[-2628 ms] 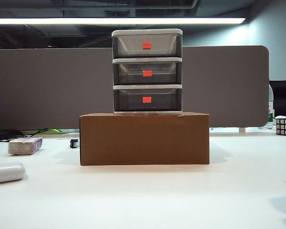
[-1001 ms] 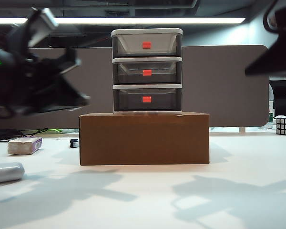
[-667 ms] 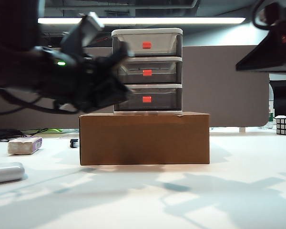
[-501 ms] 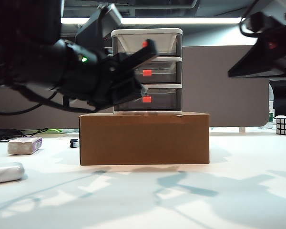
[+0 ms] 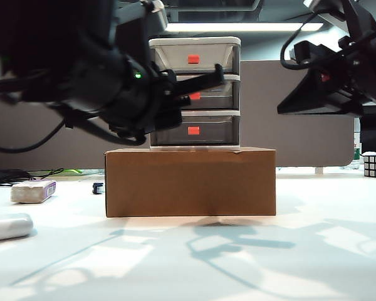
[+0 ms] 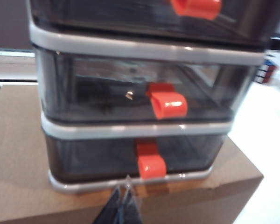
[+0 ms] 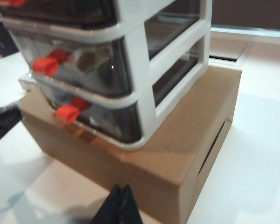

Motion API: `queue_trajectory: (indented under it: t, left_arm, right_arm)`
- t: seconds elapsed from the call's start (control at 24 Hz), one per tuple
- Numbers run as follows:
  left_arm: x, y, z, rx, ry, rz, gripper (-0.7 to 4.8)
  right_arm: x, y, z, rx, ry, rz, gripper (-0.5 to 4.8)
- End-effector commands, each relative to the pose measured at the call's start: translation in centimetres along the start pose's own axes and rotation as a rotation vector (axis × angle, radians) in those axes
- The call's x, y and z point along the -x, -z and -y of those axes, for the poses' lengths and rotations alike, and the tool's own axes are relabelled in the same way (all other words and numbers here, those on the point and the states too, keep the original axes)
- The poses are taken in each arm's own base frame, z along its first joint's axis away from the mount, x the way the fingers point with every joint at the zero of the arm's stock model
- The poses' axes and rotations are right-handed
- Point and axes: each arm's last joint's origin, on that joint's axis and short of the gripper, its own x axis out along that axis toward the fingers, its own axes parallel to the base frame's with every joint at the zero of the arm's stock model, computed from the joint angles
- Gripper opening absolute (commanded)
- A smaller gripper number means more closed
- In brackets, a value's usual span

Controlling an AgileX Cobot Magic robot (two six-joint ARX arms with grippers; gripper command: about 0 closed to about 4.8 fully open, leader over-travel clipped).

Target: Open the third layer of the drawer on the table, pick up the earphone case on the table and put it in, and finally close the drawer.

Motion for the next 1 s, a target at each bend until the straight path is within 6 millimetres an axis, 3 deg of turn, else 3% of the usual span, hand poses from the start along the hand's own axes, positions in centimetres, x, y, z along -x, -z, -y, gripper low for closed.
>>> queue_trajectory:
  t: [0.04, 0.13, 0.63, 1.0]
  left_arm:
    - [-1.3, -0.1, 1.5, -0.018, -0.029, -0.018, 1.16]
    - [-1.9, 0.0, 2.1, -0.032, -0.039, -0.030, 1.52]
    - [-2.8, 1.2, 3.4, 0.018, -0.123, -0.036, 1.52]
    - [-3.5, 1.0, 2.7, 0.076, -0.102, -0.041, 1.51]
  right_arm:
    - [-1.1, -1.2, 0.3, 0.004, 0.002, 0.027, -0.05]
    - [-1.8, -1.5, 0.4, 0.002, 0.003, 0.013, -0.05]
    - [-2.0, -1.7, 0.4, 0.024, 0.006, 0.005, -0.05]
    - [-2.0, -1.7, 0.4, 0.024, 0.006, 0.005, -0.05]
